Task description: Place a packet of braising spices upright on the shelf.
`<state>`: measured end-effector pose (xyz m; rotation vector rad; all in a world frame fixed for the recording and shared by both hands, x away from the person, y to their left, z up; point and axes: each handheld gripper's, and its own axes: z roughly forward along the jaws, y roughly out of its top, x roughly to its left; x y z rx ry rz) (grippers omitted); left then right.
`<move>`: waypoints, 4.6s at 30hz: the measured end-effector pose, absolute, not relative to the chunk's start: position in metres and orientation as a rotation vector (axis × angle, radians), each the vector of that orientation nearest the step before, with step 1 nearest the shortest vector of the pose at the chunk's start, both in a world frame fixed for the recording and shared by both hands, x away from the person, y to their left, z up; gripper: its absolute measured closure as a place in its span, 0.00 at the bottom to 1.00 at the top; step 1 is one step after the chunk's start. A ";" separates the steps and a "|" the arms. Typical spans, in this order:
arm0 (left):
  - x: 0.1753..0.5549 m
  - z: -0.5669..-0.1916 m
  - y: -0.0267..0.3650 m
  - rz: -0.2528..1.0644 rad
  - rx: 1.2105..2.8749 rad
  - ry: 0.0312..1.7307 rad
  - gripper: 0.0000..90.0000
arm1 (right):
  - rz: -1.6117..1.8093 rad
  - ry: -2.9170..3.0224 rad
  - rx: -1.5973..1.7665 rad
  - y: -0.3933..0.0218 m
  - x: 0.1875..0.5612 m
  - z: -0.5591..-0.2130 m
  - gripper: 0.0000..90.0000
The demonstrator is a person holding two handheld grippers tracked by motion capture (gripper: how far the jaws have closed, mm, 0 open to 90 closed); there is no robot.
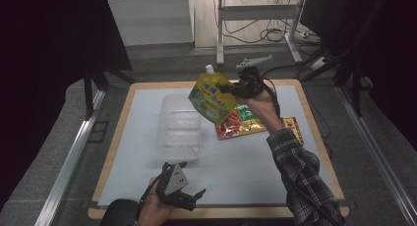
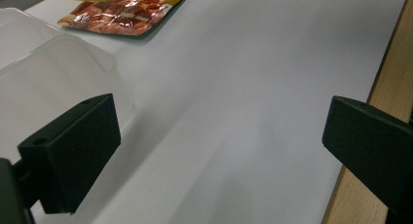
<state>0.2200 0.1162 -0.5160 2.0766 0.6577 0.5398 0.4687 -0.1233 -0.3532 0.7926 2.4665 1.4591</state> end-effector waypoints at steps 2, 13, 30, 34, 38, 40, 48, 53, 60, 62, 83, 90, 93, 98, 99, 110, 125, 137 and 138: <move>0.220 -0.516 0.116 0.539 2.078 0.656 0.00 | 1.465 2.464 0.792 -0.121 0.471 -0.353 0.99; 0.219 -0.516 0.117 0.541 2.086 0.651 0.00 | 1.472 2.447 0.777 -0.105 0.482 -0.350 0.99; 0.218 -0.517 0.116 0.539 2.095 0.639 0.00 | 1.460 2.465 0.752 -0.066 0.499 -0.351 0.99; 0.218 -0.516 0.116 0.540 2.094 0.637 0.00 | 1.465 2.471 0.734 -0.056 0.502 -0.353 0.99; 0.218 -0.516 0.116 0.538 2.092 0.637 0.00 | 1.456 2.472 0.708 -0.048 0.504 -0.352 0.99; 0.218 -0.516 0.116 0.537 2.092 0.637 0.00 | 1.473 2.466 0.714 -0.045 0.505 -0.352 0.99; 0.218 -0.516 0.117 0.535 2.091 0.637 0.00 | 1.400 2.535 0.686 -0.027 0.511 -0.363 0.99; 0.218 -0.517 0.116 0.529 2.094 0.637 0.00 | 1.360 2.591 0.691 -0.019 0.516 -0.375 0.98; 0.218 -0.517 0.116 0.527 2.094 0.635 0.00 | 1.415 2.579 0.720 -0.011 0.523 -0.387 0.98; 0.218 -0.517 0.116 0.525 2.095 0.634 0.00 | 1.428 2.573 0.742 -0.009 0.525 -0.390 0.98; 0.218 -0.517 0.115 0.529 2.109 0.619 0.00 | 1.381 2.541 0.743 0.010 0.523 -0.407 0.87; 0.217 -0.518 0.113 0.526 2.112 0.617 0.00 | 1.341 2.538 0.735 0.006 0.517 -0.405 0.61; 0.217 -0.519 0.112 0.529 2.115 0.615 0.00 | 1.316 2.555 0.714 0.001 0.515 -0.405 0.56; 0.217 -0.519 0.111 0.530 2.121 0.611 0.00 | 1.317 2.566 0.710 -0.010 0.514 -0.406 0.47; 0.217 -0.519 0.111 0.529 2.120 0.611 0.00 | 1.311 2.566 0.711 -0.012 0.513 -0.406 0.45; 0.217 -0.520 0.111 0.533 2.122 0.610 0.00 | 1.333 2.595 0.707 -0.025 0.504 -0.406 0.35; 0.217 -0.521 0.110 0.540 2.123 0.609 0.00 | 1.310 2.595 0.667 -0.039 0.491 -0.409 0.24; 0.218 -0.521 0.110 0.541 2.123 0.608 0.00 | 1.308 2.588 0.672 -0.061 0.486 -0.414 0.13; 0.218 -0.521 0.110 0.541 2.127 0.606 0.00 | 1.305 2.588 0.674 -0.063 0.485 -0.414 0.12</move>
